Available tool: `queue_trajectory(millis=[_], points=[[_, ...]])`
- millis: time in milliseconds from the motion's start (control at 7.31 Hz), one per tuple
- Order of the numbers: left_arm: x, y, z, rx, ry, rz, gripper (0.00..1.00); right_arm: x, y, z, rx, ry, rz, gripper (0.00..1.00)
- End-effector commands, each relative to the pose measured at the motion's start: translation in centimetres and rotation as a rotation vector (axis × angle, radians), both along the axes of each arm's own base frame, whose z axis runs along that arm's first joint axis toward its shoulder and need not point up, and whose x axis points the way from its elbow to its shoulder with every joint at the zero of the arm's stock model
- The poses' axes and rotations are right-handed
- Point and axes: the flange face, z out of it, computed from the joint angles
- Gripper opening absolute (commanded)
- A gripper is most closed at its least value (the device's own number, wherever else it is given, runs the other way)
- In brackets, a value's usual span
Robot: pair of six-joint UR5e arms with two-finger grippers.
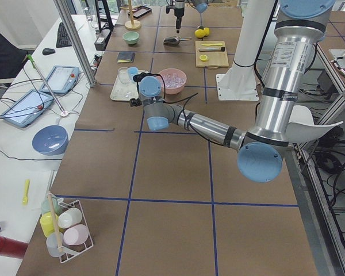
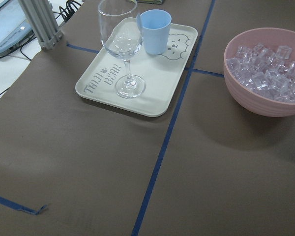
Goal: Put ice in cup with scoop
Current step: 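Grasp the metal scoop handle with the right gripper while the left arm moves in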
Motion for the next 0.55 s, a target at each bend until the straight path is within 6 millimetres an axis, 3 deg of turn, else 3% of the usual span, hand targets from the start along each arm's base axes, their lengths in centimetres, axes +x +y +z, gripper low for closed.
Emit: queue_trajectory(millis=[0, 410], points=[[1.2, 0.2, 0.0, -0.002, -0.001, 0.021, 0.99, -1.9, 2.0, 2.1, -0.033, 0.027, -0.031, 1.0], [1.8, 0.3, -0.2, -0.001, 0.0, 0.031, 0.99, -3.5, 2.6, 5.0, -0.067, 0.073, -0.062, 0.99]])
